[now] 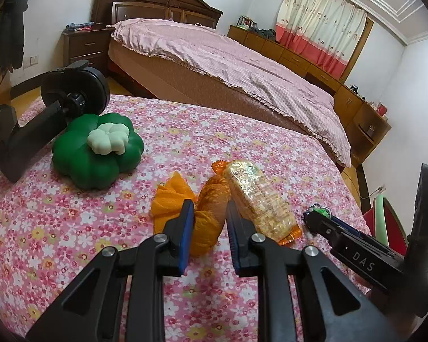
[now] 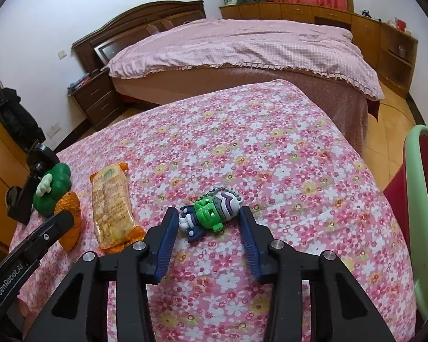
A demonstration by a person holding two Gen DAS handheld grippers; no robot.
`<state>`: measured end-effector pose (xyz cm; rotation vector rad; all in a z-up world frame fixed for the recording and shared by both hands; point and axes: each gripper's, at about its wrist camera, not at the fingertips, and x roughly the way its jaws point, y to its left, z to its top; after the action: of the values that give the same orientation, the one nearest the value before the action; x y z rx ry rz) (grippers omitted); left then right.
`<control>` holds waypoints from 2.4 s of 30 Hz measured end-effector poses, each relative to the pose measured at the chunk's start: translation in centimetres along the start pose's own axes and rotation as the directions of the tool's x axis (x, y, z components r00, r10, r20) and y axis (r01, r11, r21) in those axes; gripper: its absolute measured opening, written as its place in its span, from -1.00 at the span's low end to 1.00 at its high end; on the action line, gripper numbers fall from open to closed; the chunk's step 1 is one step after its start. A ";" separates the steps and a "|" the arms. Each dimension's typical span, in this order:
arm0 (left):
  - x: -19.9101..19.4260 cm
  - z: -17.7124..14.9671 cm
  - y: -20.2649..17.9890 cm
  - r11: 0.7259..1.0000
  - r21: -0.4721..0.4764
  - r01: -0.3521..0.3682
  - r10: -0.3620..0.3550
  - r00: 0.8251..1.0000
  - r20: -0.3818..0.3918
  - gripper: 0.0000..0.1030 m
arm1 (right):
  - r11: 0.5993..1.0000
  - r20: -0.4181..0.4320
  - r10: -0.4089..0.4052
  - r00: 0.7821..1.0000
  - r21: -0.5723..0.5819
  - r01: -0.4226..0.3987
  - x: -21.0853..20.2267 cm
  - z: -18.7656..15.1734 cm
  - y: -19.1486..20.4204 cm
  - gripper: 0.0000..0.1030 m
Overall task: Collect trash
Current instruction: 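Reach the left tool to the orange cloth while the right tool reaches the green toy, then close the left tool on the orange cloth while the right tool lifts the green toy figure, then carry the orange cloth and green toy figure over the red bucket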
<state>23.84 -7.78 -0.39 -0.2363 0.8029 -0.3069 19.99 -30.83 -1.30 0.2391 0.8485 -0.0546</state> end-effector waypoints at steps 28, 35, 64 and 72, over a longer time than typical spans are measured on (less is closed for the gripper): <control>-3.7 -0.4 -2.8 0.996 0.066 0.058 -0.065 0.992 0.107 -0.62 | 0.969 0.174 -0.051 0.983 0.249 0.007 -12.7 -2.8 -11.1 -0.17; -5.3 -0.6 -5.5 0.987 0.143 0.075 -0.095 0.986 0.137 -0.62 | 0.942 0.199 -0.155 0.968 0.324 0.084 -15.5 -3.6 -15.8 -0.17; -6.0 -3.8 -22.7 0.909 0.284 0.306 -0.318 0.948 -0.005 -0.62 | 0.932 0.149 -0.160 0.976 0.349 0.099 -15.8 -4.2 -25.5 -0.16; -4.3 -4.2 -25.1 0.896 0.300 0.328 -0.328 0.943 -0.053 -0.62 | 0.922 0.164 -0.102 0.981 0.385 0.031 -15.9 -3.8 -27.1 -0.12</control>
<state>13.44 -30.00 7.76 -0.0784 0.7033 -0.7454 2.80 -57.06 3.10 0.5636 0.6583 -0.3040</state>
